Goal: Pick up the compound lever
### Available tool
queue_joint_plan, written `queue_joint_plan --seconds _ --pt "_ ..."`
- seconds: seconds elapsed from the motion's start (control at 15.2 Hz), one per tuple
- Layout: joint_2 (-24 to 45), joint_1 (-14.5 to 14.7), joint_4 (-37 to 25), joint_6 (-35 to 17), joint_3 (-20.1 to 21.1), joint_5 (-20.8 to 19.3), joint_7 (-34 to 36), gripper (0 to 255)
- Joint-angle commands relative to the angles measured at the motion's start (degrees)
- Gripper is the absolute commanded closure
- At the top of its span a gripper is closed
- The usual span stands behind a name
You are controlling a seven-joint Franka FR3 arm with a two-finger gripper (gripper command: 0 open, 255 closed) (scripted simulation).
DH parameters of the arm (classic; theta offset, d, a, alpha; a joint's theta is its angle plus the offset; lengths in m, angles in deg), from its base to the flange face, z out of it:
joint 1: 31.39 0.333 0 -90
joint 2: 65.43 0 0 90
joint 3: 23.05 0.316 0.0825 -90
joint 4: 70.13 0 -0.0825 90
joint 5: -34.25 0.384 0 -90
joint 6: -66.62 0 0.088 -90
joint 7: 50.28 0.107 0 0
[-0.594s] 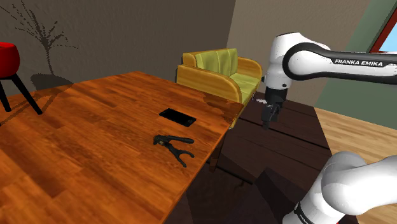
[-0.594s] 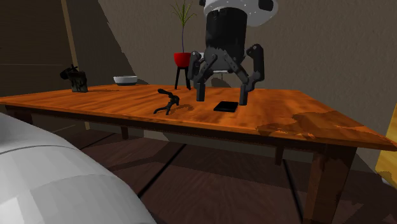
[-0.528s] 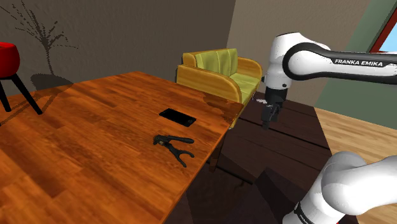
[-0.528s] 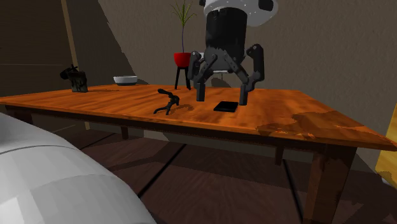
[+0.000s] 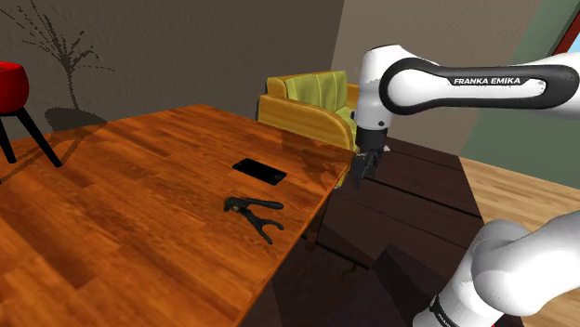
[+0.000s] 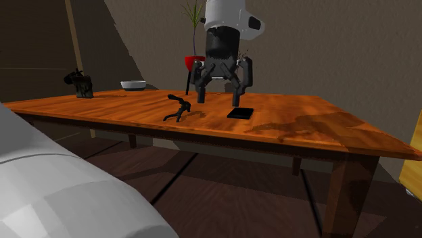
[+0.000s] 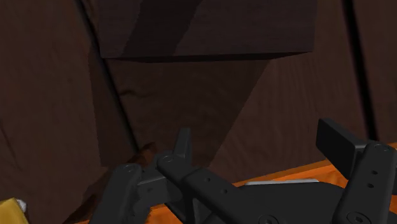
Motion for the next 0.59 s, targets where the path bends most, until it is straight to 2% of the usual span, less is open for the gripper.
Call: queue_joint_plan --seconds 0.0,0.53 --pt "3.5 1.0 -2.5 -1.0 1.6 1.3 1.5 0" --pt "17.8 4.0 -14.6 -3.1 7.0 4.1 6.9 0"
